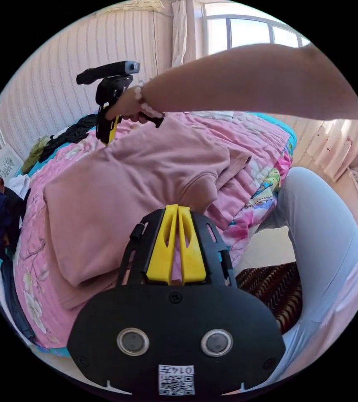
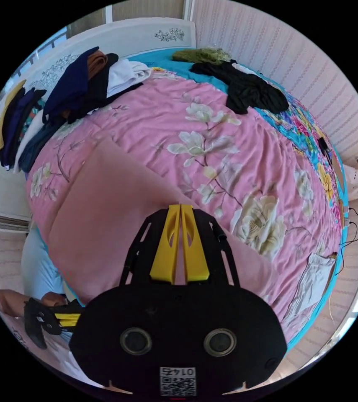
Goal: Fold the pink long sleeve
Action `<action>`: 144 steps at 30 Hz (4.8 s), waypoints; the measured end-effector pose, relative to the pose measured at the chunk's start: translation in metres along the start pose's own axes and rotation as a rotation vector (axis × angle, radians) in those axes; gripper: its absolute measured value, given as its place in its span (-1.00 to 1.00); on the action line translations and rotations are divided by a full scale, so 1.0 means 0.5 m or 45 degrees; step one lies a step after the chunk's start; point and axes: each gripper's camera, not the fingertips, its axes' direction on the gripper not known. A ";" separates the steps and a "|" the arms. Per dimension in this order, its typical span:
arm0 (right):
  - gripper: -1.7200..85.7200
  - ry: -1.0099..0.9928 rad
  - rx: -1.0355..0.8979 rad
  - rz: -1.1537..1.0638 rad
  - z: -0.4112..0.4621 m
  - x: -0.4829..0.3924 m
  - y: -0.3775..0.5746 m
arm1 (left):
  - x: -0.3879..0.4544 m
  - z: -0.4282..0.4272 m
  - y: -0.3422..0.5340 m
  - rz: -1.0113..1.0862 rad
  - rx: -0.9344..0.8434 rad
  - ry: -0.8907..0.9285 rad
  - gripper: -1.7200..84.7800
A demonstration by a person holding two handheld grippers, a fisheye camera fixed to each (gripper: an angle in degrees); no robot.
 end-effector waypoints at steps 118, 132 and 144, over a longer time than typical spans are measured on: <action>-0.75 -0.642 -0.428 -0.598 0.651 -0.352 -0.804 | -0.456 -0.153 0.338 -0.957 0.227 -0.091 -0.79; -0.77 -0.683 -0.229 -0.535 0.638 -0.355 -0.764 | -0.468 -0.178 0.357 -0.919 0.227 -0.063 -0.84; -0.78 -0.851 0.571 -0.412 0.337 -0.307 -0.491 | -0.431 -0.340 0.388 -0.819 0.683 0.144 -0.87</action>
